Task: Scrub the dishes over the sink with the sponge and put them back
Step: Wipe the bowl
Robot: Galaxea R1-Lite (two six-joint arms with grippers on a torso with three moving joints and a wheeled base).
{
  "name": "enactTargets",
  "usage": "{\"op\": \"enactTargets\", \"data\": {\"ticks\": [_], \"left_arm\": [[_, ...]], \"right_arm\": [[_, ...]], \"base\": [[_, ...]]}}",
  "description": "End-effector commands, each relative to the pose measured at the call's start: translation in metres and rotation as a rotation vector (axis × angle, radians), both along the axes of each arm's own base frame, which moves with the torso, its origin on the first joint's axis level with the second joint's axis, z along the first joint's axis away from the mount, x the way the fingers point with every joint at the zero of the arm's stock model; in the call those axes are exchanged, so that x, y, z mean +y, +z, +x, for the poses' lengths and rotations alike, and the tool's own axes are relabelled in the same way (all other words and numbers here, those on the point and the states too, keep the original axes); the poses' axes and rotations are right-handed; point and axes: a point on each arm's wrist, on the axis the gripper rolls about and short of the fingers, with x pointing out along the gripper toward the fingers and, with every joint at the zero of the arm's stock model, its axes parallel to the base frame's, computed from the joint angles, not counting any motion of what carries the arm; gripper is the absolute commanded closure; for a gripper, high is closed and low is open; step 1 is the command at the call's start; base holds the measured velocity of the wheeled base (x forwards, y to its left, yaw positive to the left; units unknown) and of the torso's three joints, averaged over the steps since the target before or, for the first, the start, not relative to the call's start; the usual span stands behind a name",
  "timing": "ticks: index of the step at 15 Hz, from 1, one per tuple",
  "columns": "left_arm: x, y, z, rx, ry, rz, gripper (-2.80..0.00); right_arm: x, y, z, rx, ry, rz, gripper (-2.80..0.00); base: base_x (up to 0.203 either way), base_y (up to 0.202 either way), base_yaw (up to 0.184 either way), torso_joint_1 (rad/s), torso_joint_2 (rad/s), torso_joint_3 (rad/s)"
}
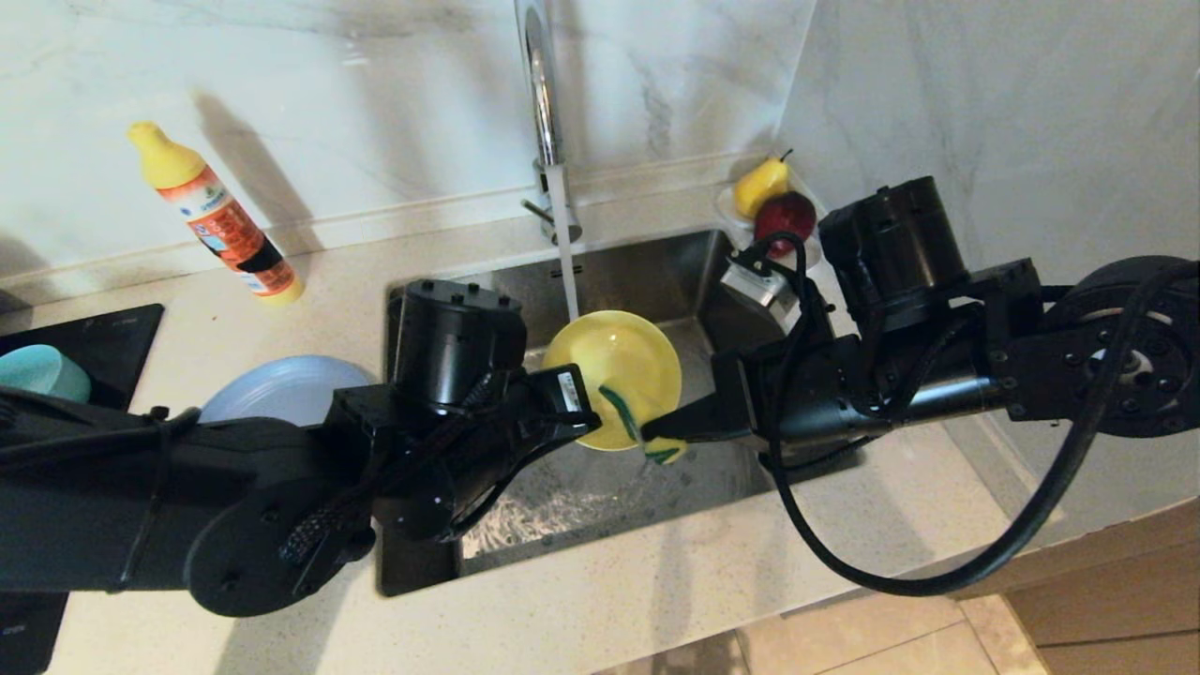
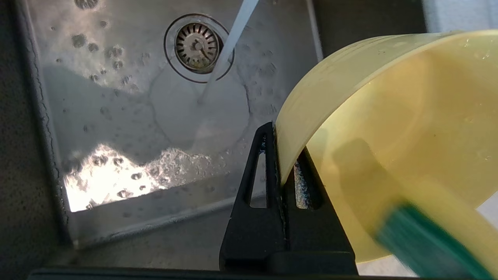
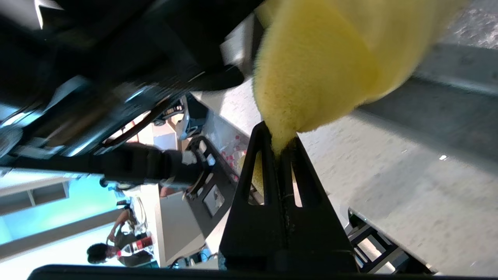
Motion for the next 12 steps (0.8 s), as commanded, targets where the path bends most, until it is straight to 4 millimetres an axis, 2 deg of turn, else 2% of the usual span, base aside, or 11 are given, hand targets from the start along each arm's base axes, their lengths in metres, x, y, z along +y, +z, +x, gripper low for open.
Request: {"op": "enactTargets", "data": {"ticks": [1,7,12], "left_arm": [[0.004,0.007,-0.011,-0.014,-0.015,-0.015,0.00],[-0.005,-0.008,-0.030,0.026,-0.088,0.034,0.00],[-0.007,-0.017,-0.035,0.019,-0.115,0.031,0.00]], "right_arm": [[0.003,-0.007,0.014,0.019,-0.020,-0.006,0.00],[0.001,0.009,0.027,0.000,-0.059,0.042,0.00],[0.001,0.012,0.038,-0.012,-0.078,0.055,0.00]], "base": [[0.000,0.000,0.000,0.000,0.00,0.000],[0.000,0.000,0.000,0.000,0.00,0.000],[0.000,0.000,0.000,0.000,0.00,0.000]]}}
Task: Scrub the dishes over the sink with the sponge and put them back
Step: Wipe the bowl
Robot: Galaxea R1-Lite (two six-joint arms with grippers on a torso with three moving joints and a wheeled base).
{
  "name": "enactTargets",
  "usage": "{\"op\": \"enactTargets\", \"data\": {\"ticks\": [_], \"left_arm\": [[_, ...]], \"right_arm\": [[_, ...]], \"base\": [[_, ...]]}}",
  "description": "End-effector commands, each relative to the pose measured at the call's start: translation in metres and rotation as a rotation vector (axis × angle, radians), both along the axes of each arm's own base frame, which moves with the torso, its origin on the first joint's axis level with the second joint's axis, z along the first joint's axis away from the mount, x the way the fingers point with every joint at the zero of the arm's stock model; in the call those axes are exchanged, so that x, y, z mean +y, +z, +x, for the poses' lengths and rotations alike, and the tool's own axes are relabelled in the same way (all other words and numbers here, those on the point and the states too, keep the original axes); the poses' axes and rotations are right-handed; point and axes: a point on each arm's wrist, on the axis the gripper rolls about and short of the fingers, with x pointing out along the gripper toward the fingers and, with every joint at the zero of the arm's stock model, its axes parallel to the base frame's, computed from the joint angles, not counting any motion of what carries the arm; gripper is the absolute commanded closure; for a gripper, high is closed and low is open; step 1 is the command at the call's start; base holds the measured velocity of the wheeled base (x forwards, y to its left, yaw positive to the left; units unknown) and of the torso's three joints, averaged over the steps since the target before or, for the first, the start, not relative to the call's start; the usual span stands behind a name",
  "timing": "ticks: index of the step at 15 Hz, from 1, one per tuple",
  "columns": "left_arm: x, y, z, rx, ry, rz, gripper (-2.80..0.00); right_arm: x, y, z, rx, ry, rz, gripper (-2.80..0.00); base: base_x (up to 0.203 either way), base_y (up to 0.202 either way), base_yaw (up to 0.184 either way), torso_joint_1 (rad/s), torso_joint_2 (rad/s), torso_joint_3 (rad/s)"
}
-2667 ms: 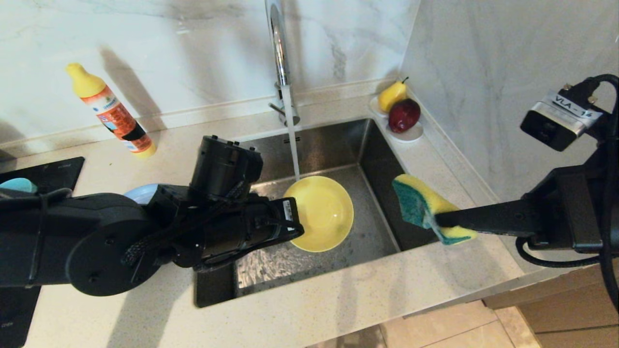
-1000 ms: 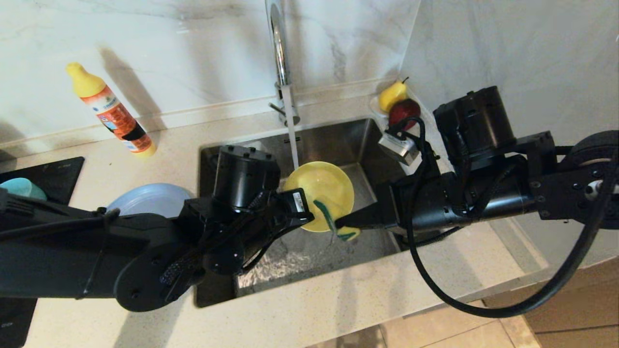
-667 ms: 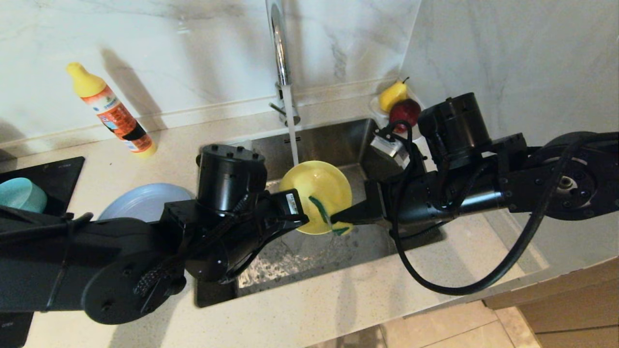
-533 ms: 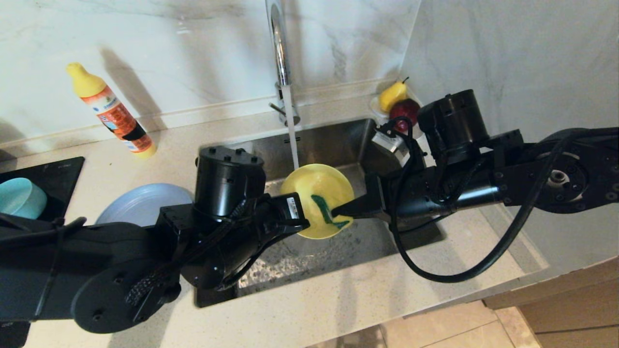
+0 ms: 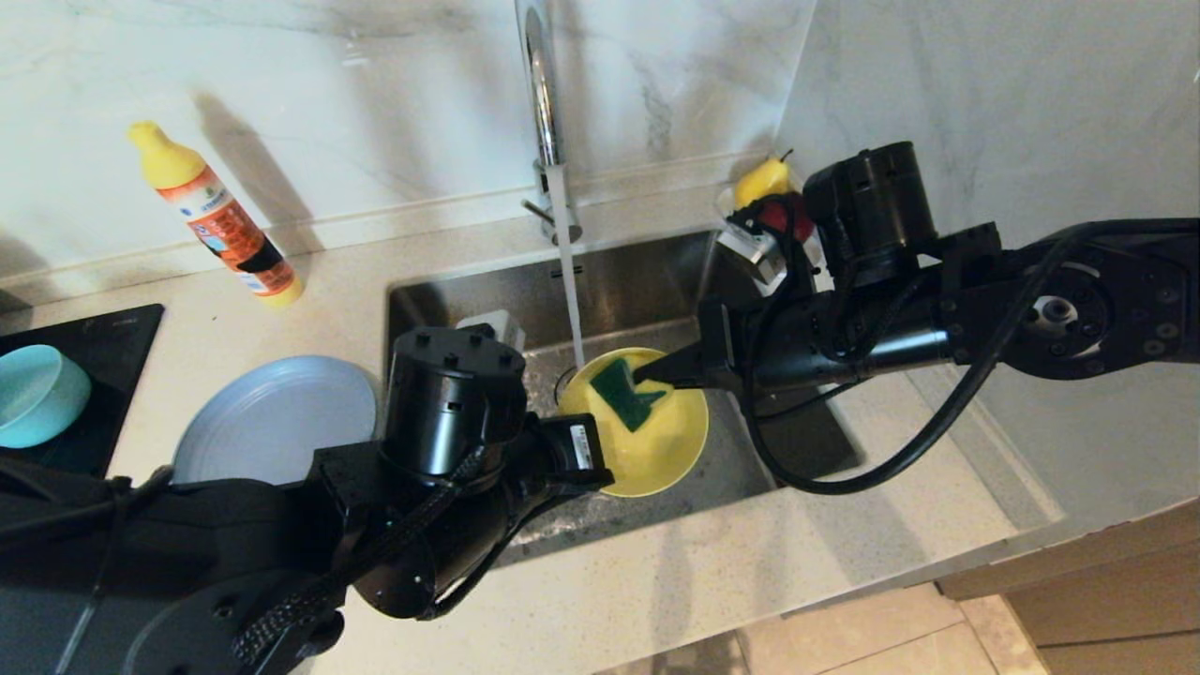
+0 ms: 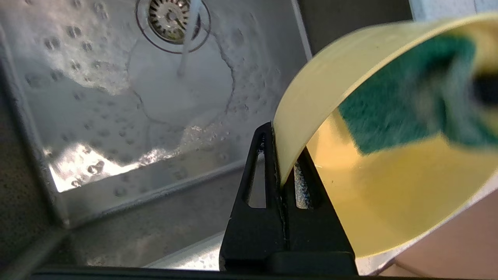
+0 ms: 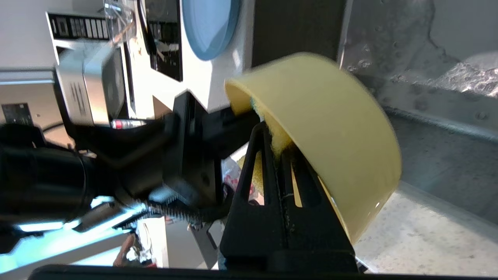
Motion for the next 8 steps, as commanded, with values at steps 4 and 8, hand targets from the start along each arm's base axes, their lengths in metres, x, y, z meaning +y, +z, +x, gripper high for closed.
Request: {"op": "enactTargets", "data": {"ticks": [4,8], "left_arm": [[0.000,-0.002,-0.002,0.002,-0.004,0.002,0.00],[0.003,0.003,-0.003,-0.009,0.001,-0.008,0.00]], "right_arm": [[-0.004,0.000,0.010,0.024,-0.052,0.013,0.00],[-0.018,0.008,0.013,0.006,-0.094,0.023,0.00]], "base": [[0.000,0.000,0.000,0.000,0.00,0.000],[0.000,0.000,0.000,0.000,0.00,0.000]]}}
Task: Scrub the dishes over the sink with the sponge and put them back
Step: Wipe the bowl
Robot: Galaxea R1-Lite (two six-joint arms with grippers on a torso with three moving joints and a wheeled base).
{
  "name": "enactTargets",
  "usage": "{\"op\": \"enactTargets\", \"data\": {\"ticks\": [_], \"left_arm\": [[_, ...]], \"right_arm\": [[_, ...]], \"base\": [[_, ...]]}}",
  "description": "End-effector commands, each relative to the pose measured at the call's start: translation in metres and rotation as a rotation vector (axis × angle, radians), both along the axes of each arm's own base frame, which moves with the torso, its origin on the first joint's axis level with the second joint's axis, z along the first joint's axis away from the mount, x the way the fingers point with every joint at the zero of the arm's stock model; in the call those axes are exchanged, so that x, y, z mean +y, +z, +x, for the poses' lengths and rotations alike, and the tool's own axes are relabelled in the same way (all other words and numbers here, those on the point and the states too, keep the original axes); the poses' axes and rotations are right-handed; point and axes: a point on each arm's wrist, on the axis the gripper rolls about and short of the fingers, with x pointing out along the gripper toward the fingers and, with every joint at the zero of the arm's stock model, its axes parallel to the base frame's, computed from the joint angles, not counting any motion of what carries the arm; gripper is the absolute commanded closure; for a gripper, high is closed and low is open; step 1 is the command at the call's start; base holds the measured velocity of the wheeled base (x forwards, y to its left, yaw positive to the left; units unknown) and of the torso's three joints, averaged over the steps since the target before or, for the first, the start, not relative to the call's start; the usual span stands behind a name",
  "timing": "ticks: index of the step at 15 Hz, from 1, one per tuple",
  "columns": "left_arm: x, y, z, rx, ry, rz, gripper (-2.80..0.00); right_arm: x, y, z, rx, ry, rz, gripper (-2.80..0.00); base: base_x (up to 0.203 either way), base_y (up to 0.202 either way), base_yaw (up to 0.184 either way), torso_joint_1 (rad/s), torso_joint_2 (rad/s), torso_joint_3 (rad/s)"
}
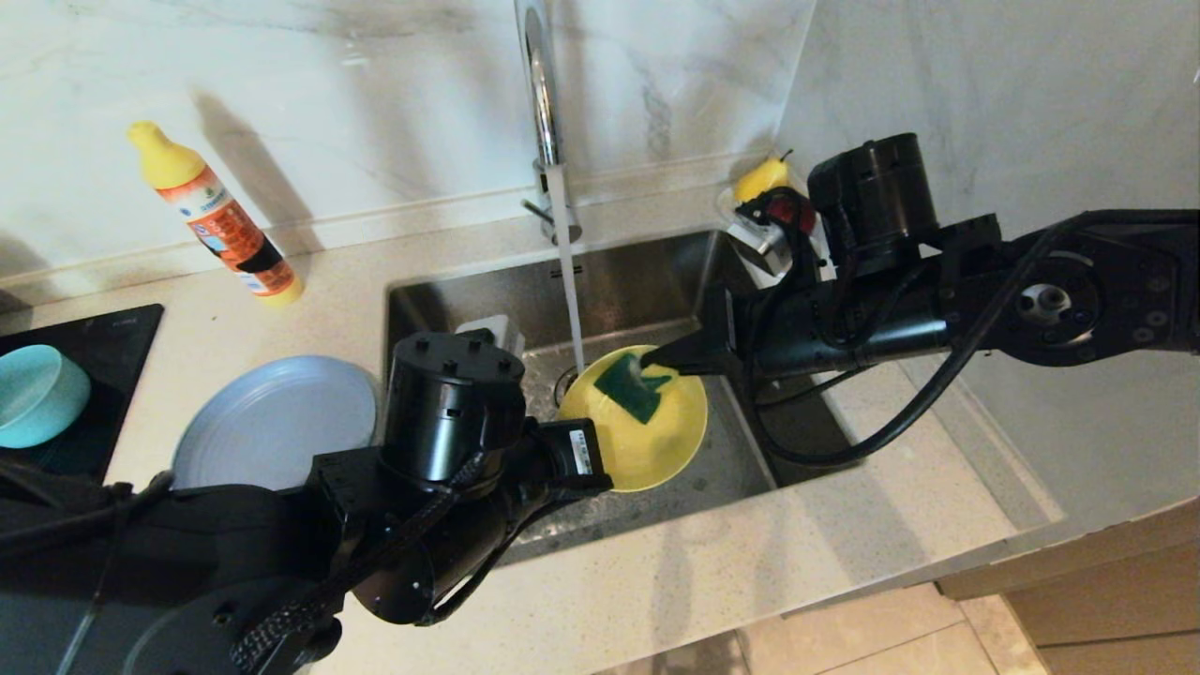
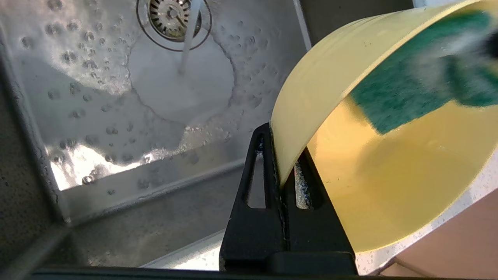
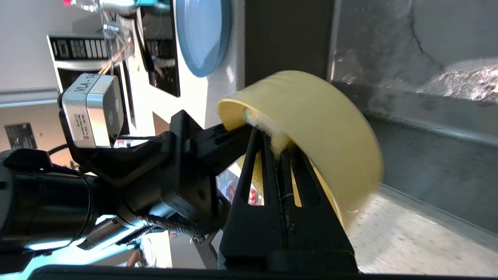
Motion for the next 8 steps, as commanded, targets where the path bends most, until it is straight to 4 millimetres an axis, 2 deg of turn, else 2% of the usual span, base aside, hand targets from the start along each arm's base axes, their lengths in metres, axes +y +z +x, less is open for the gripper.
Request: {"op": "enactTargets", "data": {"ticks": [1,6,8], "left_arm": [[0.004,0.005,-0.002,-0.014,0.008,-0.015,0.00],[0.008,0.014,0.000,-0.044,0.019,-0.014,0.00],[0.007,0.019,0.003,-0.060,0.024,-0.022,0.00]], "right_arm": [[-0.009,0.005,0.000,-0.002,-0.022,0.004,0.00],[-0.015,0.008,-0.007,0.024,-0.024,-0.012,0.00],[-0.009,0.005,-0.014,0.044,0.001,-0.025,0.00]], "base": [[0.000,0.000,0.000,0.000,0.00,0.000],[0.000,0.000,0.000,0.000,0.00,0.000],[0.000,0.000,0.000,0.000,0.00,0.000]]}}
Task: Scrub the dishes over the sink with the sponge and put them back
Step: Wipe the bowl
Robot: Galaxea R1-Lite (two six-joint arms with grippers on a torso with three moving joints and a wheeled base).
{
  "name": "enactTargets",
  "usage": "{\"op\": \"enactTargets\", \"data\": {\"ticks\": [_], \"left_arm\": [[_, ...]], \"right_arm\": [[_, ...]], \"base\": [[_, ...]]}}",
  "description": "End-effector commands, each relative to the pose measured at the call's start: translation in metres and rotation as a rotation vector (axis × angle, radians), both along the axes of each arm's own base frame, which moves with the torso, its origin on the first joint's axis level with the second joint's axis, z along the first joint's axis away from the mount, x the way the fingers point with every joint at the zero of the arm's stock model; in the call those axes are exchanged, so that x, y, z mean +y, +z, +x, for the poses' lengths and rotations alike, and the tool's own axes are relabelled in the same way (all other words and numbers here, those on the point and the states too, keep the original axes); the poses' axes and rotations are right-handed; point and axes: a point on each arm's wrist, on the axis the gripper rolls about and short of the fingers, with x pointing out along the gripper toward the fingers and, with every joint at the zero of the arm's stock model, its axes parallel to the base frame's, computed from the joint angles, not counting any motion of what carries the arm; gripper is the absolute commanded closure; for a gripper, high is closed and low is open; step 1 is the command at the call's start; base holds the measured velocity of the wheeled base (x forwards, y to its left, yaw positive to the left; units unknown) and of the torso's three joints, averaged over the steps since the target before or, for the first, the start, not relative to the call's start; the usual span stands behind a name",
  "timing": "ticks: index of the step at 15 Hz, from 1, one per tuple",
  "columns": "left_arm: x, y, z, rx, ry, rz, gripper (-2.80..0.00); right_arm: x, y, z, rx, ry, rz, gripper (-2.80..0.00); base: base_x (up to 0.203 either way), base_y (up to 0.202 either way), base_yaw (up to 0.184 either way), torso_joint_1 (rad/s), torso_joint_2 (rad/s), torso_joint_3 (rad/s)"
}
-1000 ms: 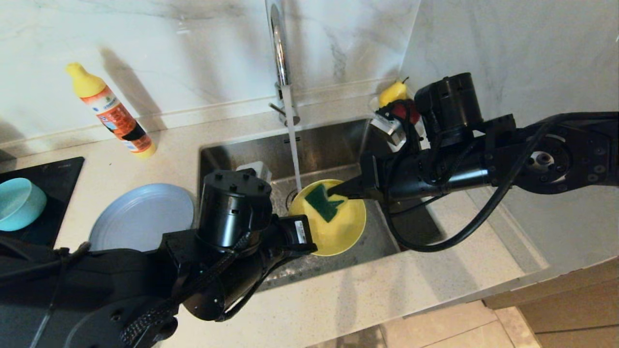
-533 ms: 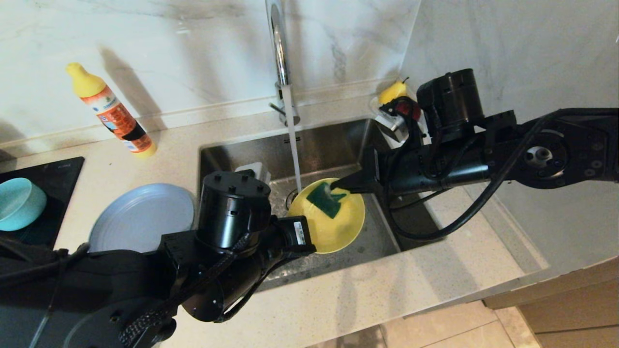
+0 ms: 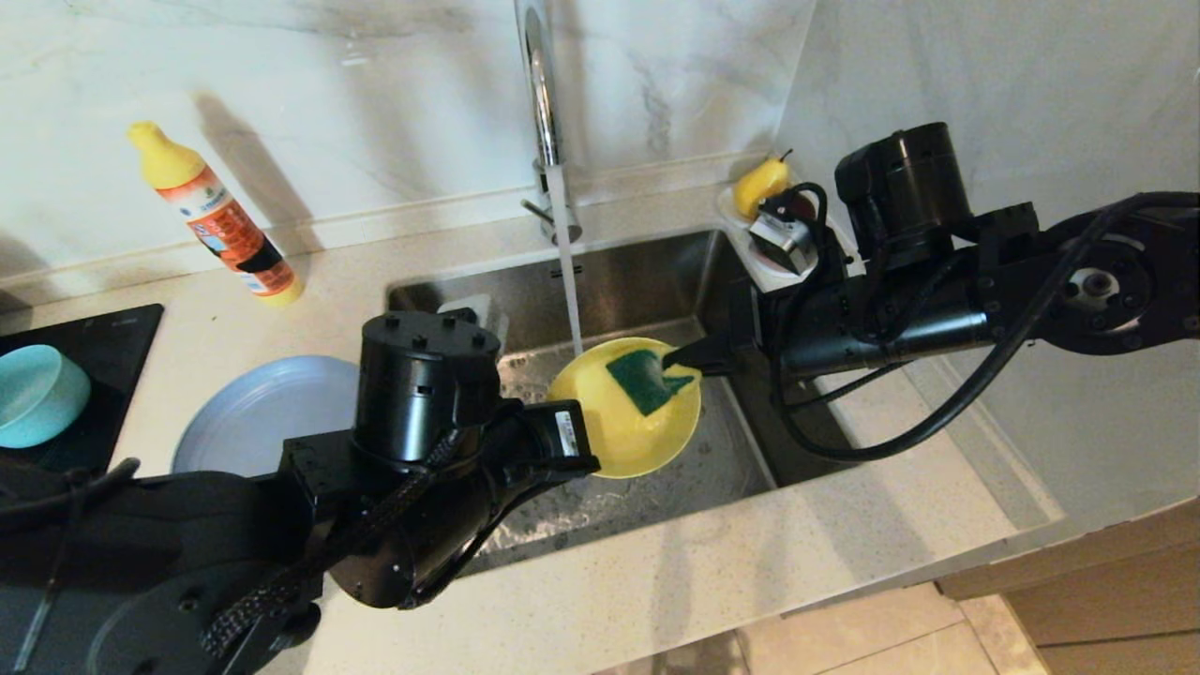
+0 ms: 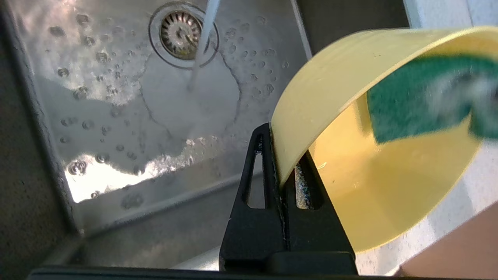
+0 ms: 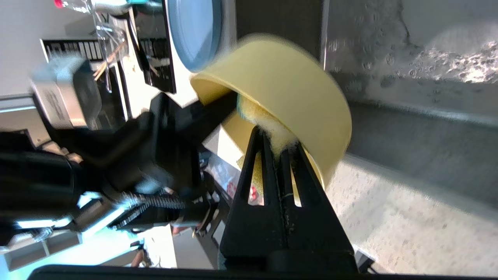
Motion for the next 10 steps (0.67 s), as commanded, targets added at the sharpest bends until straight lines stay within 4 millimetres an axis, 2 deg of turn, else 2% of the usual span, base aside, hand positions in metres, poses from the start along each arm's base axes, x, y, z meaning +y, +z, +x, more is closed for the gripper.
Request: {"op": "enactTargets", "data": {"ticks": [1,6,10], "left_arm": [[-0.001,0.008,0.003,-0.024,0.008,-0.025,0.00],[-0.004,0.009,0.006,-0.076,0.005,-0.070,0.00],[-0.005,-0.005,0.006,-0.178,-0.017,-0.025,0.00]], "right_arm": [[0.008,0.000,-0.010,0.019,0.036,-0.006,0.00],[0.032,-0.006,-0.019,0.043,0.107,-0.020,0.00],[0.040,-0.002,-0.010,0.068,0.083,-0.004,0.00]], "base": [[0.000,0.000,0.000,0.000,0.00,0.000],[0.000,0.000,0.000,0.000,0.00,0.000],[0.000,0.000,0.000,0.000,0.00,0.000]]}}
